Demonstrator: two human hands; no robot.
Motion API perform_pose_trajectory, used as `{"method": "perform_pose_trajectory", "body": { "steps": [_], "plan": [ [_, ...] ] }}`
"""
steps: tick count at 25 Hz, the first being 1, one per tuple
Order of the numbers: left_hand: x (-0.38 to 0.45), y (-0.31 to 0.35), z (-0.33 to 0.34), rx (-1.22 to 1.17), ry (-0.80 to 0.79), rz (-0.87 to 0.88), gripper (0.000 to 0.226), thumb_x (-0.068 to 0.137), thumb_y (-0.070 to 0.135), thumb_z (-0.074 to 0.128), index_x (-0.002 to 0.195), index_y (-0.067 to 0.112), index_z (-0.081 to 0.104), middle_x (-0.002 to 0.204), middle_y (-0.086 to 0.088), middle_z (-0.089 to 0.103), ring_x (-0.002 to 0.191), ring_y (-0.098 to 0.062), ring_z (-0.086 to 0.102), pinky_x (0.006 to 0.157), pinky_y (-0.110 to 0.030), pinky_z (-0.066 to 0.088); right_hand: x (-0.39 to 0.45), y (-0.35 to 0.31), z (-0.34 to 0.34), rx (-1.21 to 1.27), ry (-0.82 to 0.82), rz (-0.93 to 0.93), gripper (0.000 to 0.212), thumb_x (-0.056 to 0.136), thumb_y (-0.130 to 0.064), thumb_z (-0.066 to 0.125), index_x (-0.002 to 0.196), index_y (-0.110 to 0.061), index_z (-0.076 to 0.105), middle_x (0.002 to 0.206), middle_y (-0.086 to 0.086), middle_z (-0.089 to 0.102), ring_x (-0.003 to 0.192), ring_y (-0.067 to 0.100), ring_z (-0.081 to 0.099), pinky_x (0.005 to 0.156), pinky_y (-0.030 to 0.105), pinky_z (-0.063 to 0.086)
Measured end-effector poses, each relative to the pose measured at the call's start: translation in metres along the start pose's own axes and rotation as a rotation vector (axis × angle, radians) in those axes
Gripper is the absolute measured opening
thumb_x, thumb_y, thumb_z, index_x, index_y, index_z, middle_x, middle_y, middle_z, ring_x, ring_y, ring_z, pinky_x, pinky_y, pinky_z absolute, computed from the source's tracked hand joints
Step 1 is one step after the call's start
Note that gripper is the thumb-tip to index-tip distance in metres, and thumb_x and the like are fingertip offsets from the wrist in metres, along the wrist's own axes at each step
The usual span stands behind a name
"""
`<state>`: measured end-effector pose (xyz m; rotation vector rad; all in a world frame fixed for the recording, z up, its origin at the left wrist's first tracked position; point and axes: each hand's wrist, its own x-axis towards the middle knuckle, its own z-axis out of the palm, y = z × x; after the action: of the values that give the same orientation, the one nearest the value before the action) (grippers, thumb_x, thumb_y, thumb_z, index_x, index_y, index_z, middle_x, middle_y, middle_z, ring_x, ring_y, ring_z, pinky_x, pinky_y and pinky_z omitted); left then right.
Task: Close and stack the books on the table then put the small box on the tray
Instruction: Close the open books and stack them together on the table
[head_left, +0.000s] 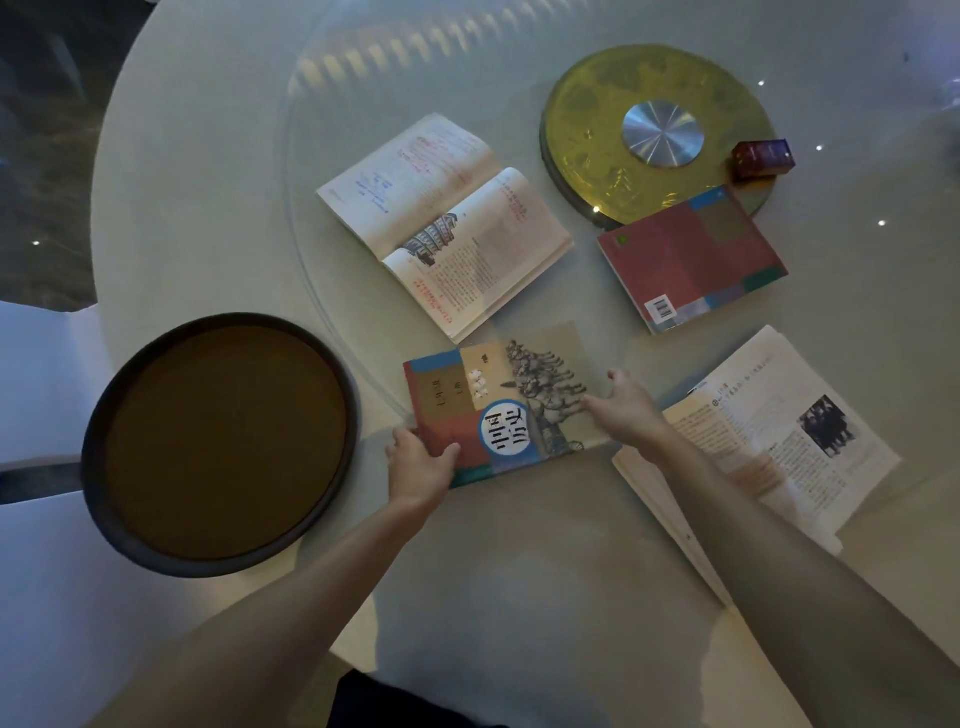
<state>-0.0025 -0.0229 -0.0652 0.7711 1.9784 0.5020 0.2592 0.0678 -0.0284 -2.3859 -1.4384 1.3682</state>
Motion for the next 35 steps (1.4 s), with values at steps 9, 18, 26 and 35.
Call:
{"method": "perform_pose_trajectory", "body": {
  "steps": [9,18,26,35],
  "plan": [
    [0.016,0.049,-0.050,-0.086,-0.206,0.299,0.032,0.093,0.011,0.069,0.121,0.022,0.056,0.099,-0.011,0.071,0.086,-0.024,0.073,0.063,-0.030,0.062,-0.018,0.008,0.022,-0.282,0.162,-0.208,0.064,0.094,-0.041,0.067,0.148,-0.014,0.046,0.147,0.010,0.053,0.132,0.028,0.054,0.104,0.048,0.051],
    [0.054,0.146,-0.020,0.430,-0.331,0.736,0.038,0.094,0.017,0.067,0.129,0.032,0.067,0.122,0.004,0.069,0.108,-0.018,0.065,0.081,-0.039,0.062,-0.012,0.011,0.023,0.028,0.013,-0.036,0.026,0.100,-0.032,0.060,0.112,-0.010,0.067,0.109,0.010,0.073,0.094,0.029,0.071,0.082,0.050,0.062],
    [0.066,0.124,0.021,0.552,-0.275,0.758,0.056,0.082,0.010,0.076,0.136,0.019,0.061,0.142,-0.003,0.057,0.131,-0.024,0.053,0.110,-0.043,0.045,0.006,0.054,0.042,0.220,0.028,0.077,0.028,0.087,-0.038,0.063,0.085,-0.010,0.062,0.084,0.017,0.075,0.076,0.034,0.075,0.071,0.059,0.063],
    [0.067,0.102,0.026,0.917,-0.287,0.883,0.051,0.078,0.041,0.079,0.123,0.021,0.066,0.134,-0.002,0.058,0.122,-0.029,0.048,0.095,-0.038,0.051,0.002,0.024,0.014,-0.152,0.035,0.027,0.029,0.095,-0.034,0.066,0.085,-0.007,0.067,0.080,0.010,0.072,0.076,0.025,0.070,0.072,0.042,0.059]
  ]
}}
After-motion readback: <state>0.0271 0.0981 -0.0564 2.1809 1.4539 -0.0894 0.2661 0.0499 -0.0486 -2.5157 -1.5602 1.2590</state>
